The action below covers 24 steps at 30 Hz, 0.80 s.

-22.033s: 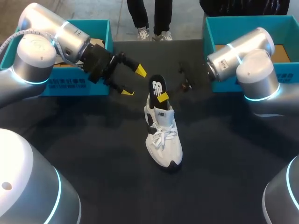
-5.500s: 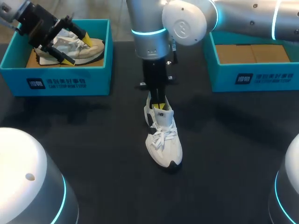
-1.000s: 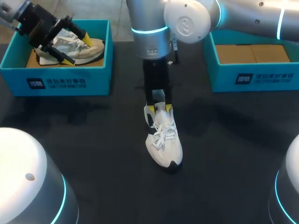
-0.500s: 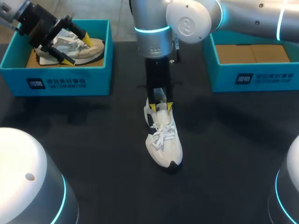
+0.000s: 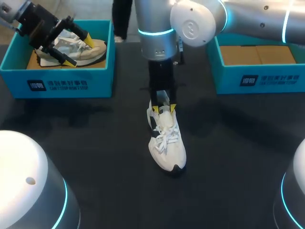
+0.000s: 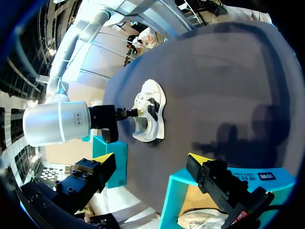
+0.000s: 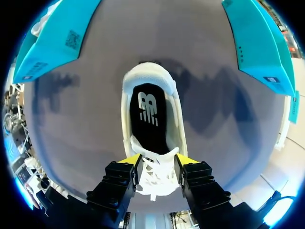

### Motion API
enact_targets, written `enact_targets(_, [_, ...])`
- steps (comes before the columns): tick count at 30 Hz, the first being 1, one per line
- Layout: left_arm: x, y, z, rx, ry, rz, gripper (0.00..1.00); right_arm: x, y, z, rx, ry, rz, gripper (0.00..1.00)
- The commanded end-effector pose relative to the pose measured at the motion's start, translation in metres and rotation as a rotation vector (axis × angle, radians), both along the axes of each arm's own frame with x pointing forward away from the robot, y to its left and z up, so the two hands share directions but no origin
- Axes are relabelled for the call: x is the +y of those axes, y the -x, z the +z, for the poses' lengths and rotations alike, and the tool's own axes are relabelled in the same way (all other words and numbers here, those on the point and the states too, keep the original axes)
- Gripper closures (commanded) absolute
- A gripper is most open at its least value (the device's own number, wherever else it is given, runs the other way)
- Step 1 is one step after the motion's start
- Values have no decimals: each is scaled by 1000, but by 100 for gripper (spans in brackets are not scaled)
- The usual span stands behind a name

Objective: Take the shoe out of the shoebox, open the shoe tongue, remove and reinsert the insole, then place the shoe into the shoebox

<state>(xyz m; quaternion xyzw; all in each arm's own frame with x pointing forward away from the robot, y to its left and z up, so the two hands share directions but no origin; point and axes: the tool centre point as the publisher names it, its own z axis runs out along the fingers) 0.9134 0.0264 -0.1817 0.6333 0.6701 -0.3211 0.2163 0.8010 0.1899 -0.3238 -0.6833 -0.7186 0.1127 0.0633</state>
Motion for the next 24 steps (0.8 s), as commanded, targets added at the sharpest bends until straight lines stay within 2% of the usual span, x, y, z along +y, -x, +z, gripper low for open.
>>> enact_targets(1, [0, 0, 0, -1, -3, 0, 0, -3, 6, 15, -43, -19, 64, 56])
enact_targets(10, [0, 0, 0, -1, -3, 0, 0, -1, -3, 19, -88, -43, 398, 54])
enact_targets(14, [0, 0, 0, -1, -3, 0, 0, 8, -9, 28, -131, -31, 573, 55])
enact_targets(24, [0, 0, 0, -1, -3, 0, 0, 25, -15, 41, -167, -46, 856, 55])
